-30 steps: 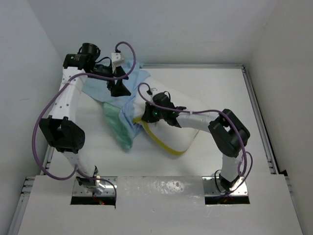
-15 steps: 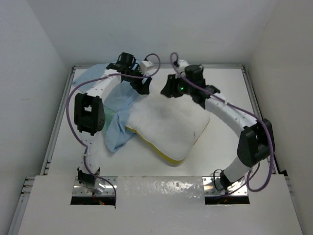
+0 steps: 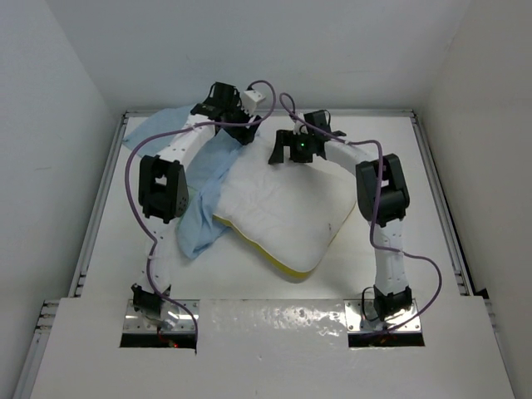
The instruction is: Put the pillow into the pillowcase
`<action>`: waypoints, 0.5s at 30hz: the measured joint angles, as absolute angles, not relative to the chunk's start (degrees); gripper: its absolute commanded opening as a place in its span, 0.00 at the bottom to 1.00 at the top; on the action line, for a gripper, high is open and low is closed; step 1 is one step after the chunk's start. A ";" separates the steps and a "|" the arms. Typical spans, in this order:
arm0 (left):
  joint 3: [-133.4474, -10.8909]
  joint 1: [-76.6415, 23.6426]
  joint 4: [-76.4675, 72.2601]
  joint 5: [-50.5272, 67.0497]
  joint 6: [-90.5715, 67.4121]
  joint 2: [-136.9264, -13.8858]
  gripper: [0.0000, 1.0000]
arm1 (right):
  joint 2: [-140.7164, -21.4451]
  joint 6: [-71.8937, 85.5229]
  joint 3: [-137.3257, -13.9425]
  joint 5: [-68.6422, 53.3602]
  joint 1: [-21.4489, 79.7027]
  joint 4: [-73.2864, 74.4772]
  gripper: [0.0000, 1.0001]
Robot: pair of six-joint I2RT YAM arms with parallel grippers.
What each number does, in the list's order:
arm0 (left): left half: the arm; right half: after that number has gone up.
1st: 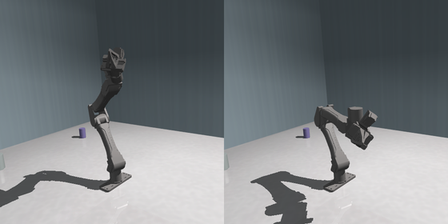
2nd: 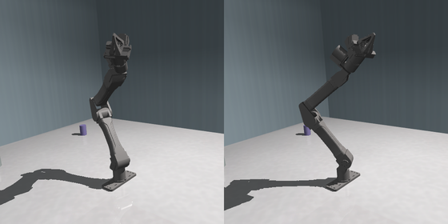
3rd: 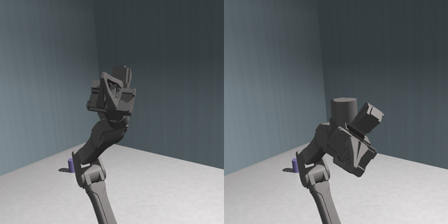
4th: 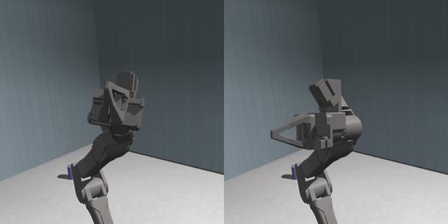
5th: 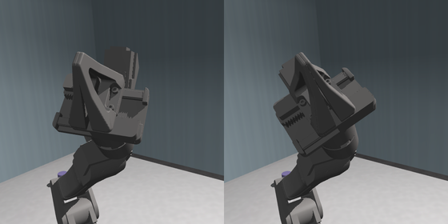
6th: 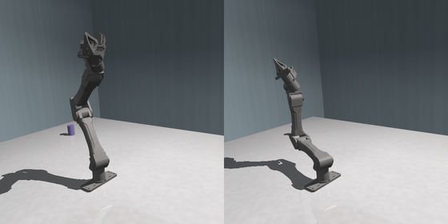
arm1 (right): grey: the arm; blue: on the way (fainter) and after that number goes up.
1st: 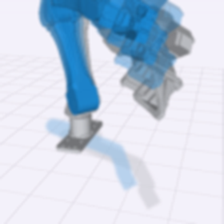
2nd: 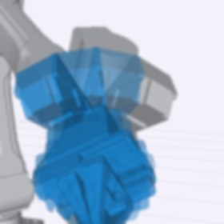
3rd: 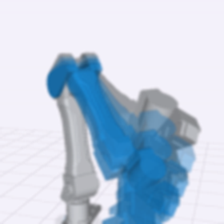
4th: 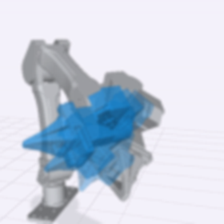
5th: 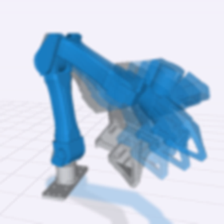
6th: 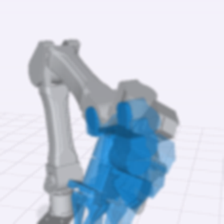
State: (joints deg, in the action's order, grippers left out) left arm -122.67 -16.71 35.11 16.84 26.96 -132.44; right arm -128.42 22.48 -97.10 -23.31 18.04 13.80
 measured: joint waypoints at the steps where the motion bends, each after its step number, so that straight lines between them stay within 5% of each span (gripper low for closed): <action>1: -122.67 -16.80 35.05 16.21 26.96 -132.44 0.77 | -129.60 23.07 -97.10 -24.12 18.22 13.06 0.96; 3: -122.67 -16.84 35.22 15.94 27.46 -132.46 0.80 | -131.13 24.10 -97.10 -25.52 18.28 11.49 0.90; 4: -122.67 -16.86 35.51 15.94 27.59 -132.64 0.75 | -131.37 24.47 -97.10 -26.11 18.44 10.81 0.72; 5: -122.67 -16.86 35.70 16.01 27.66 -132.86 0.48 | -131.37 24.62 -97.10 -26.46 18.55 10.44 0.60; 7: -122.67 -16.84 36.27 15.88 27.59 -133.78 0.15 | -131.37 24.73 -97.06 -27.94 19.07 8.97 0.39; 8: -122.65 -16.84 36.47 15.79 28.08 -134.30 0.00 | -131.35 24.82 -96.68 -28.91 19.42 8.12 0.17; 10: -122.65 -16.80 36.84 15.68 28.38 -135.13 0.00 | -131.20 24.95 -95.07 -30.76 20.18 6.42 0.00; 15: -127.44 -16.64 43.48 21.10 29.78 -136.09 0.00 | -123.96 25.30 -81.80 -30.39 22.61 -0.27 0.00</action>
